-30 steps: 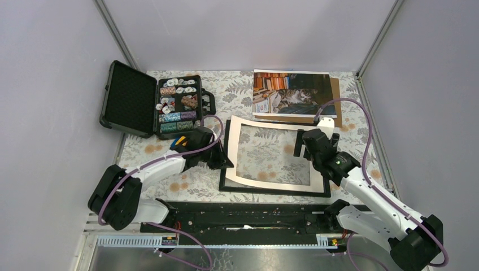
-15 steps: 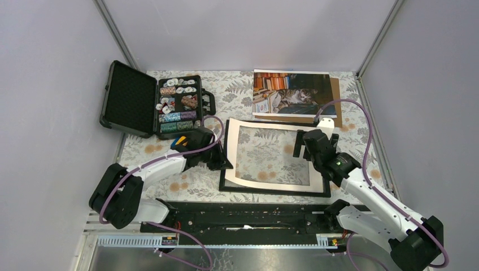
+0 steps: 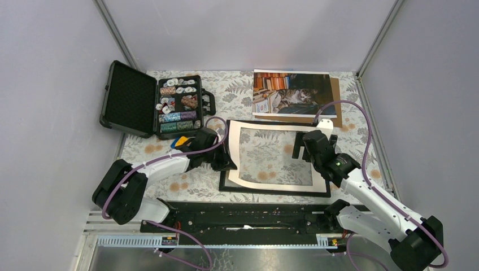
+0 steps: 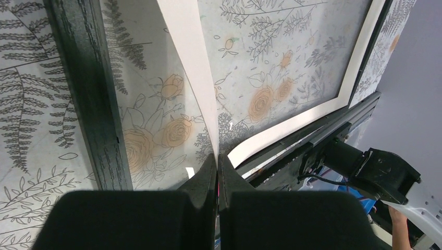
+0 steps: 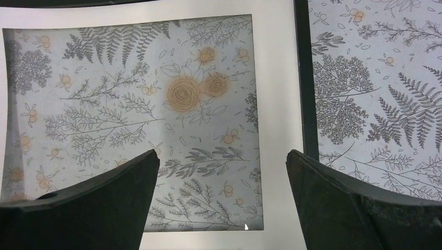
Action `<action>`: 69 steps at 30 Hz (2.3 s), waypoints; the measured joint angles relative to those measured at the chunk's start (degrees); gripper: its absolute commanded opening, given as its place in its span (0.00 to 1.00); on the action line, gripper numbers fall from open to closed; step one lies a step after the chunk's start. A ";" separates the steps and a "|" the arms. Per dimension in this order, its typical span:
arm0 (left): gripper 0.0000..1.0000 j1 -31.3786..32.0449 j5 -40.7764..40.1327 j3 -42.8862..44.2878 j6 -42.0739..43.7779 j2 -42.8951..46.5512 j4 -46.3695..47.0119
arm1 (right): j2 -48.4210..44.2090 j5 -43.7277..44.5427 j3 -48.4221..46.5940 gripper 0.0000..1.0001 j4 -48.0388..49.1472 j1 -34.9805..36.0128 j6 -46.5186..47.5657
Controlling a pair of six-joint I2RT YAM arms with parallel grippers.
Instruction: Put the photo into the frame
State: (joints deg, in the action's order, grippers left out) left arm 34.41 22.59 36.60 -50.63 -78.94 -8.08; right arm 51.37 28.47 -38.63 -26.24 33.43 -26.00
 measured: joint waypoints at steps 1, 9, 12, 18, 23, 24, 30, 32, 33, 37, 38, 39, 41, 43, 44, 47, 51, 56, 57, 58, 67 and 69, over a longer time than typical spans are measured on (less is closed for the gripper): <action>0.00 0.04 0.00 0.00 -0.02 0.00 0.13 | 0.00 -0.20 0.00 1.00 0.00 0.00 -0.02; 0.32 0.09 -2.08 0.00 2.80 0.00 -2.23 | -0.55 -1.68 0.79 1.00 0.04 -0.04 -0.63; 0.46 0.09 -2.93 0.13 4.28 0.00 -3.63 | -0.55 -2.25 0.98 1.00 0.04 -0.07 -0.81; 0.66 0.09 -5.16 1.03 6.91 2.01 -7.87 | -0.55 -2.62 1.01 1.00 0.09 -0.07 -0.85; 0.84 0.11 -9.55 2.51 9.31 7.45 -12.87 | -0.55 -2.67 1.01 1.00 0.11 -0.07 -0.85; 0.87 0.11 -10.54 2.75 9.66 8.72 -13.49 | -0.55 -2.67 1.01 1.00 0.17 -0.07 -0.85; 0.93 0.17 -10.23 2.89 9.79 10.84 -11.02 | -0.09 -4.20 0.98 1.00 1.33 -0.07 -0.90; 0.94 0.46 -8.52 2.62 8.70 9.57 -7.61 | 0.59 -4.79 0.98 1.00 1.46 -0.07 -1.05; 0.94 0.79 -7.56 2.43 8.04 8.44 -5.44 | 0.92 -5.27 0.98 1.00 1.46 -0.07 -1.20; 0.94 3.15 -6.21 1.53 6.12 4.85 -0.55 | 1.25 -6.69 0.98 1.00 1.42 -0.09 -2.05; 0.94 3.63 -6.16 0.96 5.73 4.46 0.33 | 1.22 -7.08 0.98 1.00 1.40 -0.09 -2.25; 0.94 4.35 -6.21 -0.50 5.11 4.00 1.55 | 1.16 -7.30 0.98 1.00 1.36 -0.07 -2.43; 0.95 4.44 -6.47 -1.81 4.94 3.65 2.23 | 0.68 -7.85 1.01 1.00 1.31 -0.09 -2.71; 0.96 4.44 -6.93 -3.74 4.70 3.30 2.62 | -0.24 -8.20 1.09 1.00 1.33 -0.09 -3.02; 0.96 4.42 -6.95 -4.52 4.33 3.23 3.34 | -0.70 -8.22 1.22 1.00 1.38 -0.09 -3.13; 0.97 4.33 -6.73 -4.72 3.89 3.28 4.96 | -1.11 -8.28 1.64 1.00 1.40 -0.09 -3.69; 0.99 4.33 -6.54 -4.83 3.43 3.02 5.44 | 0.37 -8.72 1.64 1.00 1.46 -0.09 -4.11; 0.99 4.31 -8.22 -3.91 4.52 6.16 2.01 | 1.77 -9.14 1.57 1.00 1.42 -0.09 -4.15; 0.99 4.22 -9.03 -2.60 5.29 7.32 -0.11 | 1.77 -9.18 1.38 1.00 1.40 -0.09 -4.13; 0.99 4.00 -9.64 -0.74 6.12 8.22 -2.03 | 1.84 -9.31 0.98 1.00 1.46 -0.09 -4.13; 0.99 -2.05 -14.03 23.15 9.11 9.25 -0.22 | 11.72 -13.03 -12.81 1.00 7.96 -1.95 -3.69; 0.99 -2.16 -14.56 24.48 8.22 8.63 4.42 | 16.13 -14.08 -18.10 1.00 10.86 -4.00 -4.13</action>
State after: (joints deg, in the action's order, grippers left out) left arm 32.25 8.03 61.08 -42.41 -70.30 -3.66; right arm 67.51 14.39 -56.73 -15.38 29.43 -30.13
